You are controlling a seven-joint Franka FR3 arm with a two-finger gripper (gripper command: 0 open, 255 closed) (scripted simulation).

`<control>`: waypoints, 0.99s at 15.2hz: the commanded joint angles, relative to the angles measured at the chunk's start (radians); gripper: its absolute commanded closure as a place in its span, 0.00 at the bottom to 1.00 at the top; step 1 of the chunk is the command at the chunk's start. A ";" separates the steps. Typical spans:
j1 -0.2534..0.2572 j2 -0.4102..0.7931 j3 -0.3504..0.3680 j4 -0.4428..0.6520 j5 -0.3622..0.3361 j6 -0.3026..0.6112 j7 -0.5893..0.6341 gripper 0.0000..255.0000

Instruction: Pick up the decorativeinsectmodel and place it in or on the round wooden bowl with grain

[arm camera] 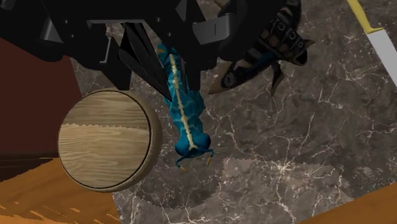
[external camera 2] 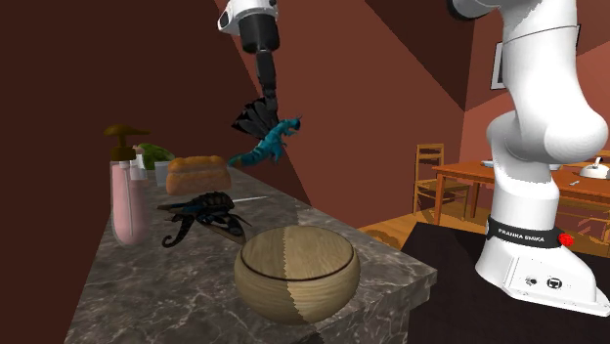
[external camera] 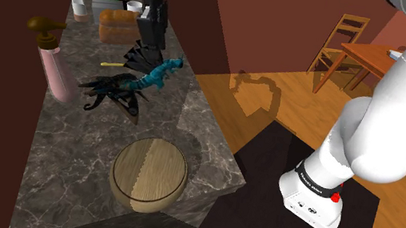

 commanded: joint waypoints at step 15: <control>0.145 -0.145 0.138 -0.146 0.074 0.018 0.278 1.00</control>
